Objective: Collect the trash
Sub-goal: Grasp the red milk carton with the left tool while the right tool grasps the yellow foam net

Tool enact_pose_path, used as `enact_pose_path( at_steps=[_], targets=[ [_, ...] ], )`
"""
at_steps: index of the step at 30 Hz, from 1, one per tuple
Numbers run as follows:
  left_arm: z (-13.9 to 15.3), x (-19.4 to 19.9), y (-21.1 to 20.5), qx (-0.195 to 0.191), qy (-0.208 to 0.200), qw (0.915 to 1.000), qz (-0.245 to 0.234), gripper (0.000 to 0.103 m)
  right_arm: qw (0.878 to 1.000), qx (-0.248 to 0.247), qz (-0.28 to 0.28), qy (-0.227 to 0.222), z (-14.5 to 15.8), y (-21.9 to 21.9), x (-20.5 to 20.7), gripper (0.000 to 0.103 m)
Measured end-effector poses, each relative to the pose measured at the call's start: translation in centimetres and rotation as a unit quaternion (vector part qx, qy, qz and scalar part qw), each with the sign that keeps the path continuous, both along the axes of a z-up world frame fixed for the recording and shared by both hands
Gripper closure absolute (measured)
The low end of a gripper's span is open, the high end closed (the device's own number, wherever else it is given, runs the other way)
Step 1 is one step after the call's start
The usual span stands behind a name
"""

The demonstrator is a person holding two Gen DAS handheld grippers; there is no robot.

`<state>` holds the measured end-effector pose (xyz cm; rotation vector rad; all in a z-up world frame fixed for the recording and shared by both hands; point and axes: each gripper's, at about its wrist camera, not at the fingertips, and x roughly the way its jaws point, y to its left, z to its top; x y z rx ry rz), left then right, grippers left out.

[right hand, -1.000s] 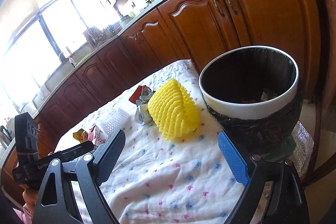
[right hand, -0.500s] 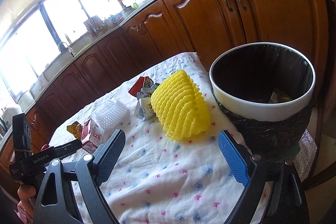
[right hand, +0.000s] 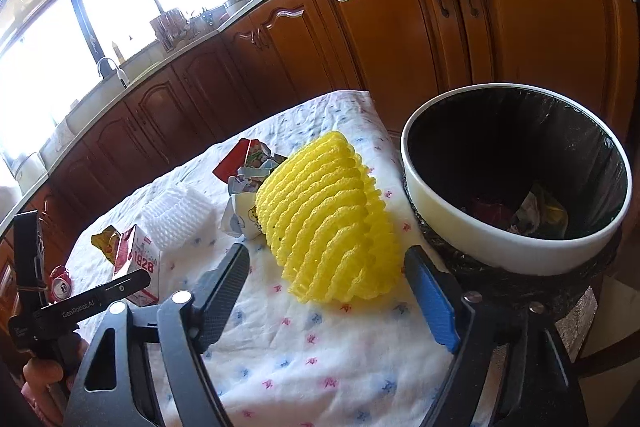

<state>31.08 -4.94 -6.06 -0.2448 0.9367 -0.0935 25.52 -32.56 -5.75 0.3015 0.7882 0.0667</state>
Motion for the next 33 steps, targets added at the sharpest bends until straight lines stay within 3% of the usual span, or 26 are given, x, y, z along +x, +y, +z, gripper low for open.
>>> enact_pose_path(
  at_steps=[2,5,18,33],
  targets=[
    [0.0,-0.1,0.1,-0.001,-0.004,1.0,-0.003,0.069,1.0,-0.004,0.0,0.008,-0.2,0.0,0.3,0.069],
    [0.4,-0.6,0.3,-0.001,-0.014,0.9999,-0.01,0.071,1.0,-0.004,0.001,0.009,-0.3,0.1,0.0,0.081],
    [4.5,-5.3,-1.0,-0.025,-0.058,0.9953,-0.074,0.072,0.999,0.023,0.019,-0.028,2.8,0.4,-3.9,0.084],
    [6.4,-5.3,-7.4,-0.018,-0.077,0.9828,-0.167,0.072,0.998,0.015,-0.019,-0.056,5.6,-3.0,-6.9,0.084]
  ],
)
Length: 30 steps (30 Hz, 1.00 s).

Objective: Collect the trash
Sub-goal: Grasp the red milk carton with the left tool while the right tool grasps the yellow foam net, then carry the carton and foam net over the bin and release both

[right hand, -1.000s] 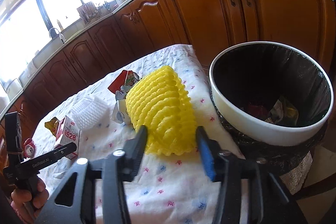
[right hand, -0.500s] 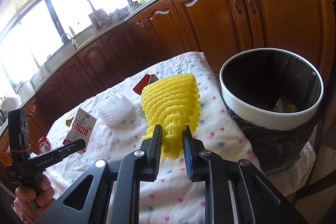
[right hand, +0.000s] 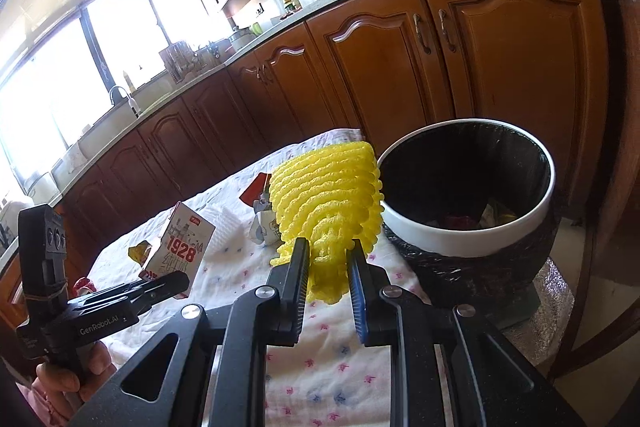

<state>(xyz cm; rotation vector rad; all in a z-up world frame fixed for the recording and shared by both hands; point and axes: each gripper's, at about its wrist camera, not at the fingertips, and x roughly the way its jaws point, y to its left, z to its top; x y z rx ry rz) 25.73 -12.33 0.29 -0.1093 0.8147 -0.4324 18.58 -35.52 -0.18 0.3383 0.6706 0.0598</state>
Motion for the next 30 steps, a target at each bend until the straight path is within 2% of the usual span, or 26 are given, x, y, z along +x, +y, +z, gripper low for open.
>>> enact_pose_path(
  at_steps=[17,30],
  targets=[
    [0.5,2.3,-6.7,0.021,-0.019,0.9971,-0.071,0.073,0.999,0.002,-0.045,-0.01,1.0,-4.5,-0.9,0.084],
    [1.5,7.2,-13.0,0.038,-0.028,0.9912,-0.124,0.073,0.997,-0.008,-0.08,-0.001,0.9,-8.9,1.0,0.084]
  ],
)
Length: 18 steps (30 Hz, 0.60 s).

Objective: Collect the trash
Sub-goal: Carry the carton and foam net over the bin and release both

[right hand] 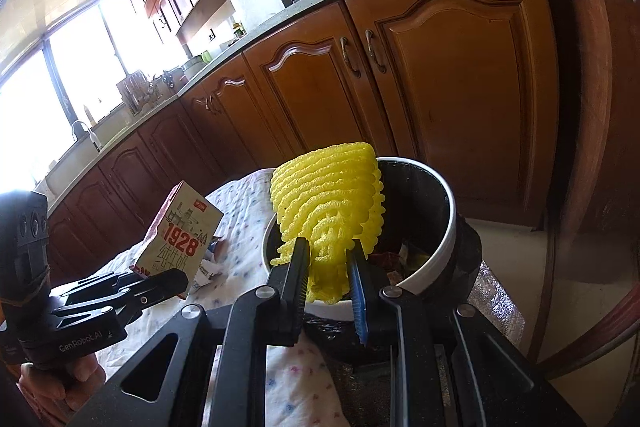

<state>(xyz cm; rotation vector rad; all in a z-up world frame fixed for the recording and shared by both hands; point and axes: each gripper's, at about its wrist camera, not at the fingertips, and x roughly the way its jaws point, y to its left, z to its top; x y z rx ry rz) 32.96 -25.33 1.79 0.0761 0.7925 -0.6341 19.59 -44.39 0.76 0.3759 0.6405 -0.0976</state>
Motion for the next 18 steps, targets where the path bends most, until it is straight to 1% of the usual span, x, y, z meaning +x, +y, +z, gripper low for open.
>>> enact_pose_path(
  at_steps=[8,18],
  targets=[
    [-1.1,3.6,-3.9,0.021,0.019,0.9994,-0.018,0.072,1.0,-0.005,-0.008,0.016,-0.2,-2.5,2.0,0.084],
    [-3.1,6.9,-7.7,0.045,0.049,0.9973,-0.03,0.072,0.998,-0.015,0.006,0.064,-1.8,-3.7,4.6,0.084]
  ],
)
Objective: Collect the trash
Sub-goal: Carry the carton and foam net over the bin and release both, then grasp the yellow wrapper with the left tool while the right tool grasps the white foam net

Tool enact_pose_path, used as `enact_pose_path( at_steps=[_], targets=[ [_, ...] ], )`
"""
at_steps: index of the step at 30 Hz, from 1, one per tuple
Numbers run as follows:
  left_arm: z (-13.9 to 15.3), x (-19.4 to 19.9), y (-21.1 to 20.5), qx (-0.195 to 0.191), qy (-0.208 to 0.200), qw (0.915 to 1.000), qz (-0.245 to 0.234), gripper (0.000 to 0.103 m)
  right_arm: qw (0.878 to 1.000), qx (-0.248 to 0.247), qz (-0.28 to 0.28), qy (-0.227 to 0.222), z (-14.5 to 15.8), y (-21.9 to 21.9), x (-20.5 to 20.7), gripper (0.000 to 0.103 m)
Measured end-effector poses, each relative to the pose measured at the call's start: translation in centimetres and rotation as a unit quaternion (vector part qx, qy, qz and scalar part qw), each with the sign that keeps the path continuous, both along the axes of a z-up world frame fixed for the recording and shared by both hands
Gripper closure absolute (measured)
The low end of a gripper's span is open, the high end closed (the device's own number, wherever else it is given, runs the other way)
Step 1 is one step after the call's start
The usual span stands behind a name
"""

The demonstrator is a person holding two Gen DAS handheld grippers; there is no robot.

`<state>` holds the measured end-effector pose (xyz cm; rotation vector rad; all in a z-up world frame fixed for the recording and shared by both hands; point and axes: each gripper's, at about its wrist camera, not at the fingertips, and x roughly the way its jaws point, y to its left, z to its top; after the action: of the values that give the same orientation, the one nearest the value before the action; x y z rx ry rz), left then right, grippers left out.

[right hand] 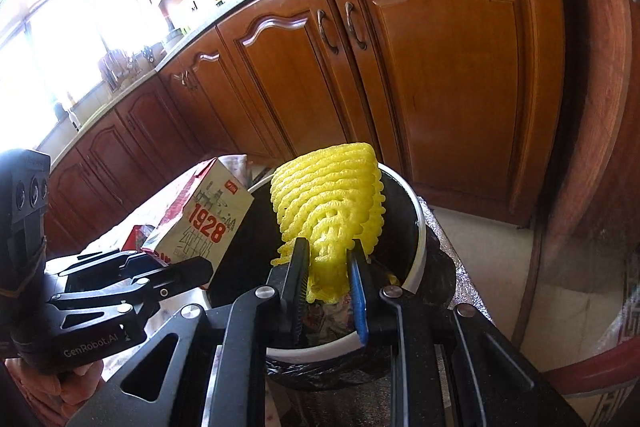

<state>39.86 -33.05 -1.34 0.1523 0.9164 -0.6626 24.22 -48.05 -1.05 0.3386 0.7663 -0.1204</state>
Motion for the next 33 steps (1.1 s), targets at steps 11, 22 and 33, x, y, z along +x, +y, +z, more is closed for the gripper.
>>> enact_pose_path(
  at_steps=[11,22,33],
  targets=[
    [-0.3,-0.1,-0.4,0.0,-0.005,1.0,0.007,0.056,1.0,0.011,0.003,0.015,-0.9,-0.7,1.0,0.052],
    [-0.6,-3.9,7.0,-0.05,0.004,0.9966,0.065,0.048,0.998,0.049,-0.023,-0.034,-0.1,-0.2,-2.3,0.034],
    [-1.5,-8.8,16.3,-0.075,0.024,0.9857,0.149,0.047,0.995,0.081,0.009,-0.05,-0.6,6.6,-4.3,0.028]
  ],
)
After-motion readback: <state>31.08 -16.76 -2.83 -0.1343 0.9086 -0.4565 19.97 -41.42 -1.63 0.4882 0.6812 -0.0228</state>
